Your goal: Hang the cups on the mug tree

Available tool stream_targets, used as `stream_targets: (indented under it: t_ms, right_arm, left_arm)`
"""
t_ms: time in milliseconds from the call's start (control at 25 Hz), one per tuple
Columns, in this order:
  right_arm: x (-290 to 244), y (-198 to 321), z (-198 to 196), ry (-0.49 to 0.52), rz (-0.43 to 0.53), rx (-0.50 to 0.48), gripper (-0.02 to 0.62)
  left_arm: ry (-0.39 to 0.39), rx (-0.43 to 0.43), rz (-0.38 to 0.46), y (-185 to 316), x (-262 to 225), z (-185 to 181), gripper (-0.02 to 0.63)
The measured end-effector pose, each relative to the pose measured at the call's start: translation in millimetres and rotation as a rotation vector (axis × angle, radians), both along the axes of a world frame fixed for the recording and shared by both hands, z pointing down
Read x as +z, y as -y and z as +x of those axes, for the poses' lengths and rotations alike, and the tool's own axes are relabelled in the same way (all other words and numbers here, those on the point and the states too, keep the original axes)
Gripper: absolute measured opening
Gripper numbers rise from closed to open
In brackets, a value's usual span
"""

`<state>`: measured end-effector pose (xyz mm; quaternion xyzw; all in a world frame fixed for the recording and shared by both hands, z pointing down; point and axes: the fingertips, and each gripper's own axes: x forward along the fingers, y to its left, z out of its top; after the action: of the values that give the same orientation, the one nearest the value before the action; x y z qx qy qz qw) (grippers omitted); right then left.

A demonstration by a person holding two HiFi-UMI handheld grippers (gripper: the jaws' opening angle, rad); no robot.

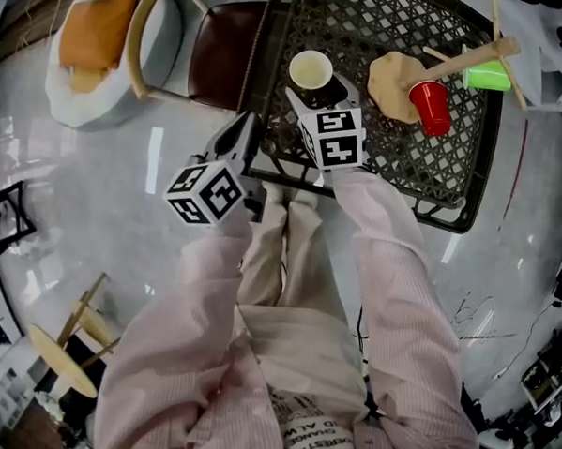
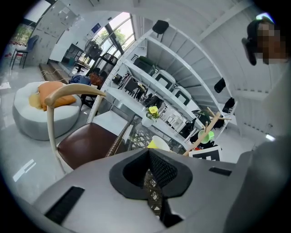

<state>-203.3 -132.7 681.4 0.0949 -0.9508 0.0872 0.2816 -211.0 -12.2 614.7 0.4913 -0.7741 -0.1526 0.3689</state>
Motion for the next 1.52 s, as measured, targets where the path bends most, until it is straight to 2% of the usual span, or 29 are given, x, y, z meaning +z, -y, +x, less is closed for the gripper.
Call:
stream_targets:
  t_ms: [320,720,1200,1520]
  right_arm:
    - [2.2,8.1,-9.7,-0.025,0.021,0.007,0.302]
    - [-10.5,1.9,-4.5,-0.007,-0.032,-0.029,0.288]
    - [-64.2,-3.9,42.2,0.054,-0.064,0.02,0.287]
    - [-101.0,4.1,91.9,0.082,-0.035,0.084,0.287]
  left_arm:
    - [-0.012,-0.018,-0.005,2.6,5.1,-5.1,-0.002]
    - [-0.007,-0.025,0.003,3.0,-2.1,-2.2,-0.002]
    - [0.014,0.026,0.042,8.0,-35.3,35.2,-0.002]
    - [0.058,0.122,0.09,23.1,-67.7,62.6,-0.002]
